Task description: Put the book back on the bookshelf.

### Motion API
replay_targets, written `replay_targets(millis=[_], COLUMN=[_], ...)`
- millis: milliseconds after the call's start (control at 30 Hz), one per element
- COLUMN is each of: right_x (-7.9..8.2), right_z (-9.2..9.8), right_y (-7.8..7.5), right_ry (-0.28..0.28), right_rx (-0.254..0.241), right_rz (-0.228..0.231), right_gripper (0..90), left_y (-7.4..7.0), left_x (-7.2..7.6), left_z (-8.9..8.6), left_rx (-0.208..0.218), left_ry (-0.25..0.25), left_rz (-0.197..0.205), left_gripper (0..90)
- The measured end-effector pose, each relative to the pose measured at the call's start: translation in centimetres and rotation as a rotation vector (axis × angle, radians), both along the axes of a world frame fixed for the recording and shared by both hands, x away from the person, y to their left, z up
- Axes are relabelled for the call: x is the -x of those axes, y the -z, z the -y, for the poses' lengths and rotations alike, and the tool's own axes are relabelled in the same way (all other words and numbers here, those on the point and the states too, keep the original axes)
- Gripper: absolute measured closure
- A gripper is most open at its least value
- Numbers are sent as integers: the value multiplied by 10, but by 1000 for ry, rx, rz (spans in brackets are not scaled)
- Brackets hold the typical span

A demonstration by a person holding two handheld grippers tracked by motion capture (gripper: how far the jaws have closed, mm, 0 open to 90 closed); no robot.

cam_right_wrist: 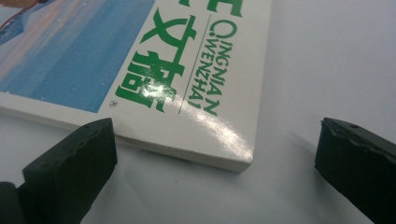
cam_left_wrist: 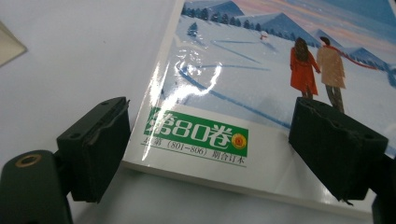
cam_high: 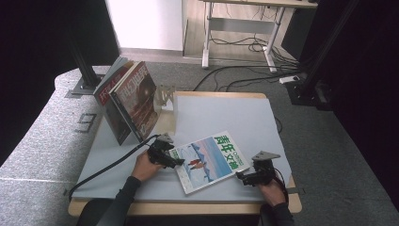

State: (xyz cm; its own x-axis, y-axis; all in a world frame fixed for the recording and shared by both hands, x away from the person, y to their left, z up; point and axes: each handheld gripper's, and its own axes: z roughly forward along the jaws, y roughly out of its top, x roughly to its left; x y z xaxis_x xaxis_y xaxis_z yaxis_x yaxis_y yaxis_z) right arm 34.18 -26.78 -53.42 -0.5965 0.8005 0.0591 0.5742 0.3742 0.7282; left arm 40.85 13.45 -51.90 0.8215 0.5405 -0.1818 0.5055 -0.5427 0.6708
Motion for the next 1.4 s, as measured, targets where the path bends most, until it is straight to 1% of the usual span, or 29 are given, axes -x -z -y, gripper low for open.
replay_targets(millis=[100, 167, 200, 267, 300, 333, 367, 500, 533, 600, 633, 767, 867, 933, 1000, 1033, 1200, 1333, 1400], right_x=[-4, -6, -8, -10, -12, -13, -13, -21, -21, -27, -29, -35, -41, -43, -48, -49, -56, -62, -64], right_z=[1, 1, 1, 2, 2, 2, 2, 2, 2, 1, 1, 1, 1, 1, 0, -1, -3, -6, -6], right_y=[0, 0, 0, 1, 1, 1, 1, 0, 0, 0, 0, 0, 0, 0, 0, 0, 0, -1, -1], right_ry=[10, 16, 19, 23, 27, 27, 27, 45, 45, 54, 55, 68, 76, 80, 90, 91, 104, 110, 112], right_rx=[-4, -5, -5, -6, -5, -5, -5, 0, 0, 4, 6, 1, -6, -8, -11, -9, -3, 6, 8], right_rz=[-1, -4, -2, 0, -1, 0, 0, 2, 2, 3, 2, 1, -9, -9, -10, -11, -6, -4, -3], right_gripper=[0, 0, 0, 0, 0, 0, 0, 0, 0, 0, 0, 0, 0, 0, 0, 0, 0, 0, 0], left_y=[0, -1, -1, -2, -2, -2, -2, -2, -2, -1, -1, -2, -2, -1, -1, -1, -1, -4, -4], left_x=[6, 8, 11, 13, 16, 16, 18, 27, 27, 32, 32, 37, 43, 45, 51, 51, 60, 68, 71], left_z=[-4, -4, -5, -5, -7, -7, -8, -11, -11, -12, -12, -11, -11, -11, -12, -12, -14, -14, -14], left_rx=[-3, -2, -9, -12, -10, -10, -17, -13, -13, -9, -9, -10, -14, -9, -2, -2, 16, 34, 44], left_ry=[12, 9, 13, 17, 22, 22, 26, 43, 43, 50, 50, 59, 63, 62, 64, 64, 72, 82, 79], left_rz=[0, -2, -4, -5, -7, -7, -7, -11, -11, -12, -12, -11, -11, -13, -18, -18, -34, -31, -31], left_gripper=[132, 134, 134, 134, 134, 134, 134, 133, 133, 131, 129, 124, 118, 116, 114, 114, 114, 114, 114])
